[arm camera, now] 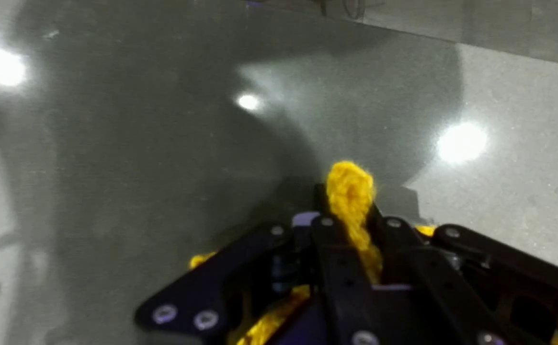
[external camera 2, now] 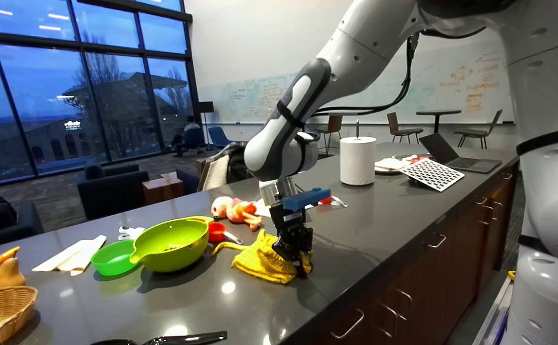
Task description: Unfold the yellow cloth and then fold it again
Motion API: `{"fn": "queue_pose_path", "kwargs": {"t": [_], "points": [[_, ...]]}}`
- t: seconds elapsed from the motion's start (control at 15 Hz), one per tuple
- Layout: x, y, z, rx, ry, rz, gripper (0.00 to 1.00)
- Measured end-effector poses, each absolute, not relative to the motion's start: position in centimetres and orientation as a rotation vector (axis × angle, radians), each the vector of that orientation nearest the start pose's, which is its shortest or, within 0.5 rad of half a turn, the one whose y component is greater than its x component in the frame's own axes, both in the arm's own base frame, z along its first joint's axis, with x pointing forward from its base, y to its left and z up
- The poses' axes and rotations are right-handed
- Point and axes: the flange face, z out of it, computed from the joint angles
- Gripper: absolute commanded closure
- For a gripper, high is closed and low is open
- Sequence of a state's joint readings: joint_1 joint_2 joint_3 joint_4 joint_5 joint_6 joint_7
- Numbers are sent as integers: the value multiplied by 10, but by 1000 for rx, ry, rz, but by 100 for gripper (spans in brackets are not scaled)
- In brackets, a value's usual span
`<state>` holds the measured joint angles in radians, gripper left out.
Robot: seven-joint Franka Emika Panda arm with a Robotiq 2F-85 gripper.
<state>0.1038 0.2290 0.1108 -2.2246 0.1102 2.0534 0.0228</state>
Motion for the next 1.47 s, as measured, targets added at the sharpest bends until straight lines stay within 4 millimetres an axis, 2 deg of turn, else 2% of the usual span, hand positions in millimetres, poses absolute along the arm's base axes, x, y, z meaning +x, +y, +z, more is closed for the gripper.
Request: {"fn": "queue_pose_path", "kwargs": {"t": [0.27, 0.53, 0.73, 1.0, 1.13, 1.47], "points": [[486, 103, 266, -3108, -211, 775, 97], [489, 95, 300, -3193, -226, 939, 97], [495, 95, 320, -3228, -247, 985, 97], [506, 94, 341, -3266, -251, 958, 97], [512, 92, 360, -3310, -236, 913, 97], [520, 78, 436, -3443, -115, 737, 97]]}}
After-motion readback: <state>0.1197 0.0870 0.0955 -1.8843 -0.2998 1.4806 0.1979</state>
